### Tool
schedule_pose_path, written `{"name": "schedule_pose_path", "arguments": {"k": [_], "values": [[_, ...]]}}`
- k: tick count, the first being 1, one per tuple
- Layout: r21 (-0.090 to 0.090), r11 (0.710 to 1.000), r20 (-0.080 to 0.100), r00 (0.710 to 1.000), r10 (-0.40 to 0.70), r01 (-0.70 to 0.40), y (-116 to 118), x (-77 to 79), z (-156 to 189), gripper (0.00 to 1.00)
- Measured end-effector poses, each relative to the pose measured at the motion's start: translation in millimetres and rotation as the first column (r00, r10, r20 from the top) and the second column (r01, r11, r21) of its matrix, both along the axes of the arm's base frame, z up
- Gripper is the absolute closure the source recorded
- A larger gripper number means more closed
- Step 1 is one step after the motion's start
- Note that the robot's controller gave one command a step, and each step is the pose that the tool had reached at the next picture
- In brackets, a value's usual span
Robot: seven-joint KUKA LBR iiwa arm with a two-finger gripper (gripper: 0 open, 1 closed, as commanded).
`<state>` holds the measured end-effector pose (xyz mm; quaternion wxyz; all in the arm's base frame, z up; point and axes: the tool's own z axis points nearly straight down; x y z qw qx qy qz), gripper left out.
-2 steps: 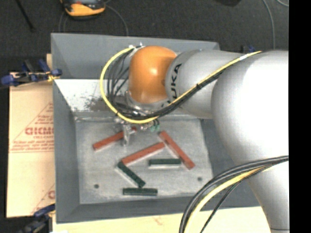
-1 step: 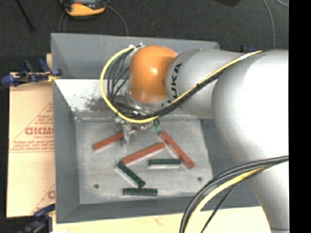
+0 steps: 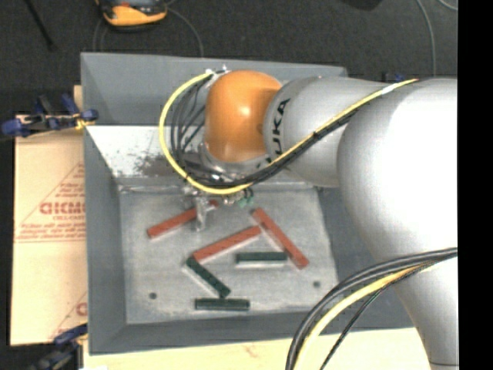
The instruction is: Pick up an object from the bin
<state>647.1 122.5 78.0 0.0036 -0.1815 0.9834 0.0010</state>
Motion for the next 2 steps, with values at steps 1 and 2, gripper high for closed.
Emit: {"name": "schedule_pose_path", "arguments": {"k": [1, 2], "values": [[-0.001, 1.0, -0.003, 1.0, 0.0, 0.0, -0.3, -0.4, 6.2, 1.0], [-0.001, 1.0, -0.004, 1.0, -0.001, 0.001, -0.4, -0.3, 15.7, 1.0]]}}
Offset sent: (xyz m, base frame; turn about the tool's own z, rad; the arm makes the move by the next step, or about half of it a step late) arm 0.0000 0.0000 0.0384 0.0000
